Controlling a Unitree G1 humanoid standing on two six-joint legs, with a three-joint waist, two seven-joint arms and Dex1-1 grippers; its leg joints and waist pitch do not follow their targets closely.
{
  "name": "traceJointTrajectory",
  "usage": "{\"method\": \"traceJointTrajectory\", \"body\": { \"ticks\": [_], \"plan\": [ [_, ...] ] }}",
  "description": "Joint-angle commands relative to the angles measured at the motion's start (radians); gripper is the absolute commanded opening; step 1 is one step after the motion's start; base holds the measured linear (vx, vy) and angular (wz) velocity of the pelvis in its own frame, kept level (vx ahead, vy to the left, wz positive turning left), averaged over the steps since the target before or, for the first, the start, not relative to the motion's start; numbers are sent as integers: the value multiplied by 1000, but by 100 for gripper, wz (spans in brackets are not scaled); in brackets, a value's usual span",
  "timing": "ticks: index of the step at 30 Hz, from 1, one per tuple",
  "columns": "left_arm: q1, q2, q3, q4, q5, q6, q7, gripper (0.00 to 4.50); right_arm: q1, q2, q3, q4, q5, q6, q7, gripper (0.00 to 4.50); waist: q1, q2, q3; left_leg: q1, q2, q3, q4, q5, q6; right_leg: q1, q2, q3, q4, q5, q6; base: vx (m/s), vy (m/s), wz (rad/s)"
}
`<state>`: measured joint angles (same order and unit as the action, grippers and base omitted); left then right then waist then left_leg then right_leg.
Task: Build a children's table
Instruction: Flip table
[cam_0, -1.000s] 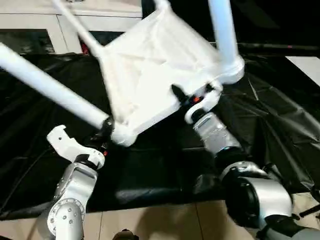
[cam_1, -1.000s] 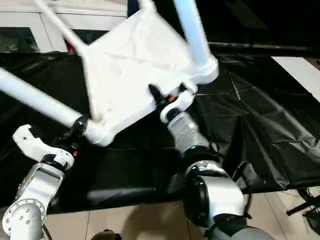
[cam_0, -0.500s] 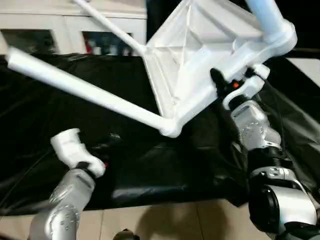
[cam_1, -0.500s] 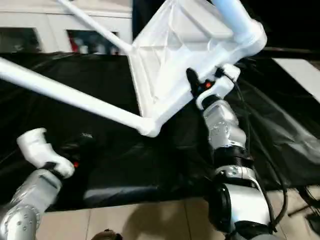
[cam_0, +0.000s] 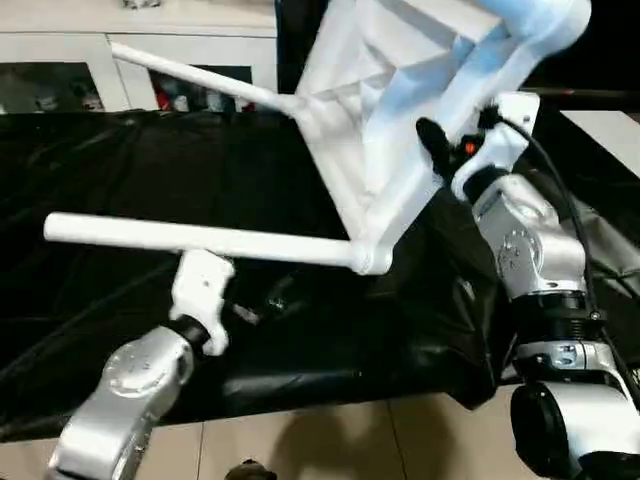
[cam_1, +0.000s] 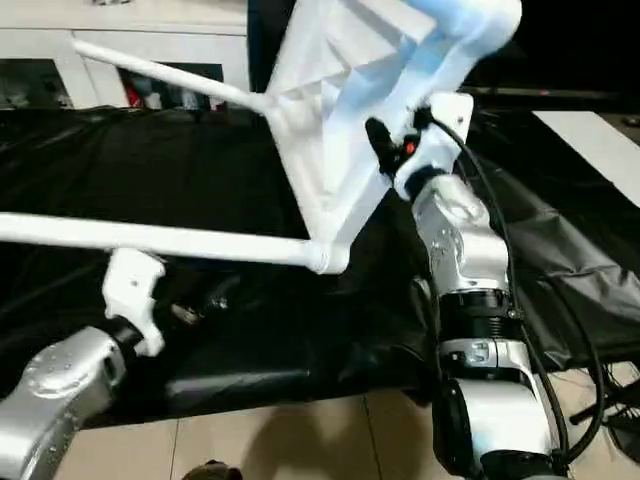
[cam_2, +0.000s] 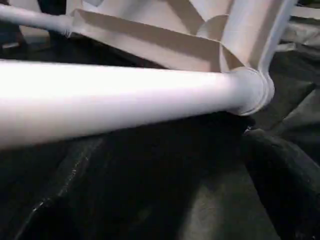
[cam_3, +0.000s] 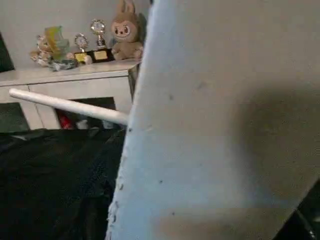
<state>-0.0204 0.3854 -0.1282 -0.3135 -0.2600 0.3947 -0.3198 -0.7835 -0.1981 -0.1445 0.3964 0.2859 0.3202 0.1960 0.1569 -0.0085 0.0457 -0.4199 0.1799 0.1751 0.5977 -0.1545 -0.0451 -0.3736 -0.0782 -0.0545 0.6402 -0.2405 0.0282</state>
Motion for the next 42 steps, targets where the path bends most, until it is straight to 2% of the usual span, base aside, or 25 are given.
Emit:
{"method": "traceJointTrajectory", "body": {
  "ticks": [1, 3, 8, 10, 11, 14, 16, 17, 19, 20, 22, 23, 25, 29, 33, 39, 40, 41, 42],
  "plan": [
    [-43, 4, -23, -52, 18, -58, -22, 450, 19, -9, 59, -42, -85, 38, -28, 207, -6, -1, -67, 47, 46, -15, -77, -177, -89, 20, -57, 39, -65, 28, -112, 0, 0, 0],
    [-56, 19, -27, -57, 23, -55, -26, 450, 22, 2, 80, -79, -99, 69, -38, 207, -5, 2, -66, 45, 45, -16, -78, -174, -91, 19, -58, 40, -63, 14, -106, 0, 0, 0],
    [-82, 37, -23, -78, 47, -68, -48, 450, 20, 16, 136, -131, -115, 124, -39, 199, -19, -3, -62, 47, 45, -17, -83, -234, -103, 14, -58, 43, -68, -66, -92, 0, 0, 0],
    [-89, 33, -21, -83, 53, -79, -56, 450, 20, 19, 144, -140, -114, 135, -43, 197, -19, 0, -62, 49, 46, -19, -84, -240, -110, 11, -56, 43, -67, -68, -86, 0, 0, 0],
    [-90, 29, -18, -86, 51, -80, -57, 450, 20, 20, 145, -144, -111, 141, -42, 195, -20, -5, -62, 50, 46, -18, -84, -248, -116, 11, -56, 44, -67, -65, -84, 0, 0, 0],
    [-97, 37, -23, -88, 61, -84, -56, 450, 20, 24, 147, -165, -121, 163, -42, 195, -19, -8, -63, 49, 45, -17, -84, -243, -116, 10, -55, 45, -65, -52, -85, 0, 0, 0],
    [-104, 53, -31, -91, 90, -84, -48, 450, 16, 21, 152, -169, -131, 170, -42, 195, -19, -10, -64, 48, 44, -16, -82, -231, -113, 12, -55, 46, -65, -44, -82, 0, 0, 0],
    [-124, 67, -40, -95, 123, -76, -41, 450, 10, 15, 173, -168, -165, 181, -61, 195, -19, -9, -64, 48, 43, -16, -81, -221, -110, 10, -54, 47, -65, -38, -79, 0, 0, 0],
    [-131, 69, -42, -96, 133, -73, -39, 450, 11, 15, 179, -168, -173, 182, -65, 195, -19, -8, -64, 49, 43, -16, -80, -216, -111, 9, -53, 47, -63, -35, -80, 0, 0, 0],
    [-148, 72, -48, -100, 168, -67, -27, 450, 22, 22, 191, -168, -177, 172, -64, 195, -19, -12, -64, 49, 44, -15, -80, -216, -110, 10, -55, 47, -63, -36, -80, 0, 0, 0],
    [-160, 74, -51, -99, 183, -68, -26, 450, 34, 23, 207, -171, -185, 162, -58, 195, -19, -12, -65, 48, 43, -15, -79, -207, -108, 11, -55, 47, -62, -31, -82, 0, 0, 0],
    [-183, 73, -53, -96, 195, -86, -29, 450, 58, 23, 242, -177, -206, 108, -36, 230, -18, -12, -64, 47, 44, -14, -78, -200, -106, 10, -56, 48, -63, -24, -82, 0, 0, 0],
    [-203, 70, -51, -92, 223, -115, -11, 450, 82, 30, 260, -168, -214, 69, -21, 265, -17, -13, -66, 45, 44, -15, -77, -189, -103, 12, -57, 48, -62, -6, -82, 0, 0, 0],
    [-230, 83, -69, -80, 313, -157, 27, 450, 109, 49, 241, -143, -190, 9, 11, 299, -24, -14, -68, 43, 43, -17, -75, -189, -91, 18, -57, 47, -61, 15, -91, 0, 0, 0],
    [-258, 107, -70, -61, 372, -242, 16, 450, 154, 46, 223, -129, -171, -63, 43, 343, -25, -9, -68, 45, 44, -16, -73, -192, -82, 15, -55, 48, -61, 21, -105, 0, 0, 0],
    [-272, 155, -60, -61, 475, -349, 48, 450, 236, 18, 269, -151, -214, -111, 86, 351, -18, -8, -68, 46, 44, -17, -72, -189, -81, 16, -54, 47, -58, 41, -115, 0, 0, 0],
    [-266, 165, -59, -65, 489, -356, 53, 450, 253, 15, 271, -173, -208, -119, 103, 351, -17, -3, -68, 45, 45, -18, -73, -199, -77, 15, -54, 48, -60, 37, -111, 0, 0, 0],
    [-234, 161, -35, -70, 448, -337, 33, 450, 294, 5, 273, -222, -190, -135, 146, 351, -19, -5, -68, 45, 45, -18, -74, -214, -79, 15, -54, 47, -59, 24, -114, 0, 0, 0],
    [-229, 159, -31, -71, 443, -334, 32, 450, 299, 3, 273, -229, -187, -136, 151, 351, -16, -2, -68, 46, 46, -19, -74, -219, -79, 15, -56, 48, -59, 25, -117, 0, 0, 0]
  ]
}}
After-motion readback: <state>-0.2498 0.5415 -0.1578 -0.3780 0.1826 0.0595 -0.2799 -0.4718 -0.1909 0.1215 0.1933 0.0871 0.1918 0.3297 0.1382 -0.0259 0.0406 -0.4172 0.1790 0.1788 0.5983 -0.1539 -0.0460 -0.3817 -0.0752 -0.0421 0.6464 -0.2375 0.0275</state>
